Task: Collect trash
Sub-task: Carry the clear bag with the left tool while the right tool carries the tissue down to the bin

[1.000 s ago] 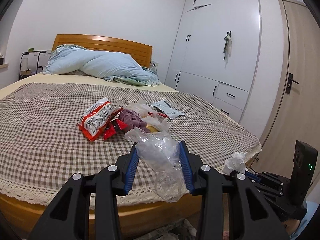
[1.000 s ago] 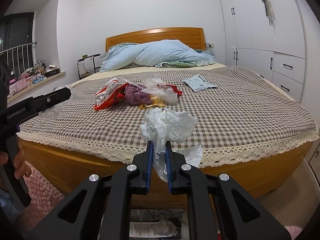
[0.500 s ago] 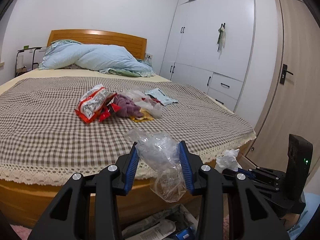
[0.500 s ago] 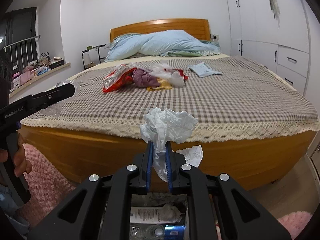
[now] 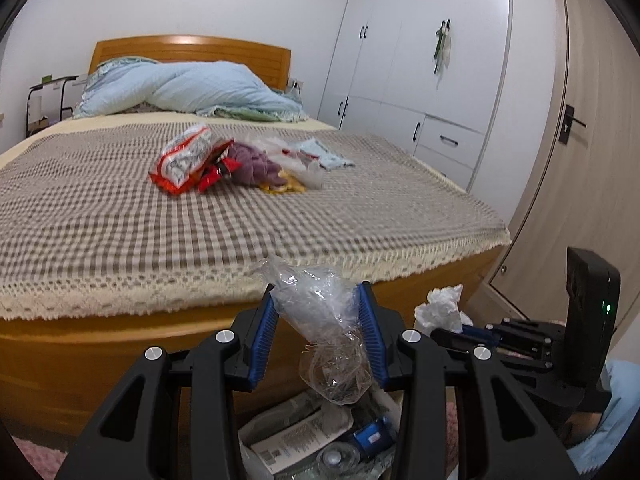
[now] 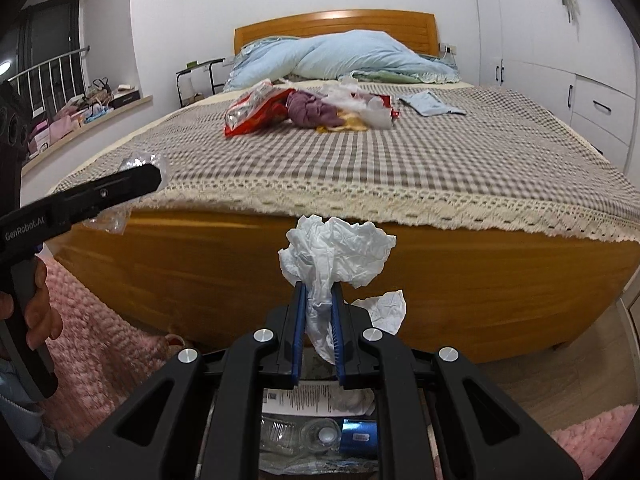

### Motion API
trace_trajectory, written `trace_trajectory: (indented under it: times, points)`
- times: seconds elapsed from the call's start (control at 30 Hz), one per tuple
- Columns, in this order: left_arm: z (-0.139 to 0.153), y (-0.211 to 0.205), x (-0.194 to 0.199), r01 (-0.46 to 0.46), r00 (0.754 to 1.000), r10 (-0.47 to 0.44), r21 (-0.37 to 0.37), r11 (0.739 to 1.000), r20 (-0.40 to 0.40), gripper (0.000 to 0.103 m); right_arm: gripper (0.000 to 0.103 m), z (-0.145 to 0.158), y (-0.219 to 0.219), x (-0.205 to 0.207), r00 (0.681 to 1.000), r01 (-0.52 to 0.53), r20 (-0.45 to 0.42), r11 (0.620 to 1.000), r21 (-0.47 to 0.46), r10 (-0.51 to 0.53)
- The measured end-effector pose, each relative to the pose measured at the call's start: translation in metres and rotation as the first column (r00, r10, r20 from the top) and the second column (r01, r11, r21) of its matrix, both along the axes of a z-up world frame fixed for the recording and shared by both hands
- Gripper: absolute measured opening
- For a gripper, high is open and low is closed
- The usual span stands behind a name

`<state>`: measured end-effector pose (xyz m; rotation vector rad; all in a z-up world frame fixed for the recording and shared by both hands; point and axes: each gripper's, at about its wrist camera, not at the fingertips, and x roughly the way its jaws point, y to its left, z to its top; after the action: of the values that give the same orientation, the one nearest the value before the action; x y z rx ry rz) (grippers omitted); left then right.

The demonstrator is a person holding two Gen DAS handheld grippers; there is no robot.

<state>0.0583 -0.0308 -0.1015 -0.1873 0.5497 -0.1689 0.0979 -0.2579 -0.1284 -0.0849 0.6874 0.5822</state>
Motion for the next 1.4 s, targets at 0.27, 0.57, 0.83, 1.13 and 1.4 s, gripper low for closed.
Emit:
trace_trajectory:
  times: [0.27,0.57,0.83,1.13,1.4]
  points:
    - [-0.028,0.003,-0.003,-0.009,0.997,0.011,0.025,1.000,-0.071,0.038,0.012,-0.018,0.010,-0.001,0.998,-0.024,-0.067,0.999,-0.040,0.021]
    - [-0.039,0.004,-0.001,-0.008,0.995,0.013,0.050,0.999,-0.096,0.038,0.012,-0.034,0.030,0.000,0.989,-0.076,-0.130,0.994,-0.080,0.065]
    - [-0.061,0.003,0.020,0.077,0.981,-0.076,-0.001,0.997,-0.177,0.038,0.012,-0.049,0.031,0.007,0.980,-0.018,-0.197,0.991,-0.136,-0.009]
    - [-0.087,-0.008,0.045,0.133,0.945,-0.135,-0.027,0.991,-0.297,0.038,0.012,-0.079,0.020,0.024,0.951,0.018,-0.299,0.984,-0.178,-0.072]
    - [-0.120,-0.021,0.053,0.123,0.913,-0.106,0.018,0.992,-0.393,0.038,0.012,-0.118,0.017,0.052,0.908,-0.055,-0.418,0.981,-0.185,-0.028]
